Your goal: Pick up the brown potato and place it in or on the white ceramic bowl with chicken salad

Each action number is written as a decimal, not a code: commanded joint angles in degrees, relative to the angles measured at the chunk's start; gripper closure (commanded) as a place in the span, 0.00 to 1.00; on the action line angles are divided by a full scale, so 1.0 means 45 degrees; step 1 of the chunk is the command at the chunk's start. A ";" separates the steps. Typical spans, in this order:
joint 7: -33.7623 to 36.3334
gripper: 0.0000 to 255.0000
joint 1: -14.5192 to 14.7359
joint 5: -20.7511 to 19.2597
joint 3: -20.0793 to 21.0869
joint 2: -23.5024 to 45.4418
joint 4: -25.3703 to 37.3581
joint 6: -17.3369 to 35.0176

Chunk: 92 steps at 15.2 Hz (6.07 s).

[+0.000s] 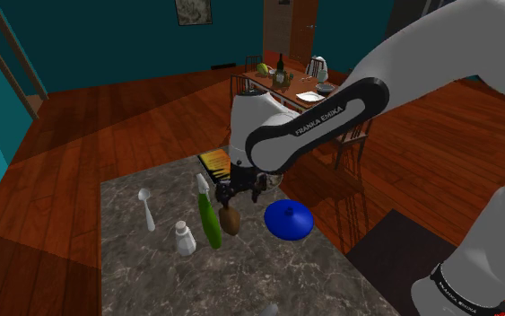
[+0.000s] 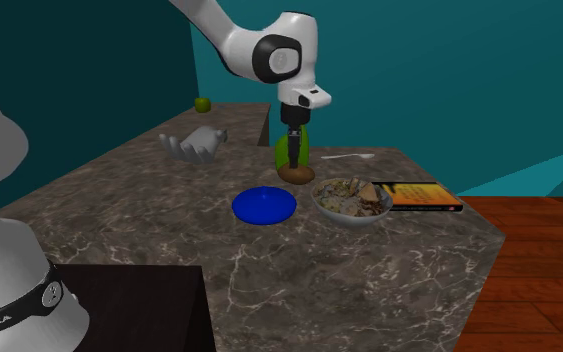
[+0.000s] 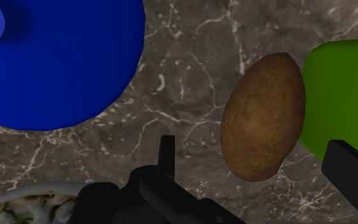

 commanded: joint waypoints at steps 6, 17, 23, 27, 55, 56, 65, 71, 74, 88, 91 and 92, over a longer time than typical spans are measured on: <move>0.0664 0.00 0.0480 -0.0533 -0.0051 0.1594 0.0766 0.0885; 0.0799 0.00 0.0609 -0.0734 -0.0138 0.2051 0.0727 0.1366; 0.0800 1.00 0.0609 -0.0734 -0.0138 0.2052 0.0729 0.1365; 0.0799 1.00 0.0609 -0.0734 -0.0138 0.2053 0.0727 0.1367; 0.0533 1.00 0.0232 0.0206 0.0221 -0.0366 0.2679 -0.2868; 0.0534 1.00 0.0229 0.0216 0.0222 -0.0394 0.2739 -0.2956; -0.2185 1.00 -0.1329 0.0640 -0.0798 -0.0479 0.2891 -0.3462; -0.3808 1.00 -0.2281 0.0699 -0.1471 -0.0004 0.3676 -0.3982; -0.4006 1.00 -0.2378 0.0690 -0.1544 0.0161 0.3564 -0.3733; -0.4127 1.00 -0.2314 0.0587 -0.1577 0.0928 0.2412 -0.1836; -0.4127 1.00 -0.2314 0.0587 -0.1577 0.0929 0.2413 -0.1836; -0.4127 1.00 -0.2314 0.0587 -0.1577 0.0929 0.2413 -0.1836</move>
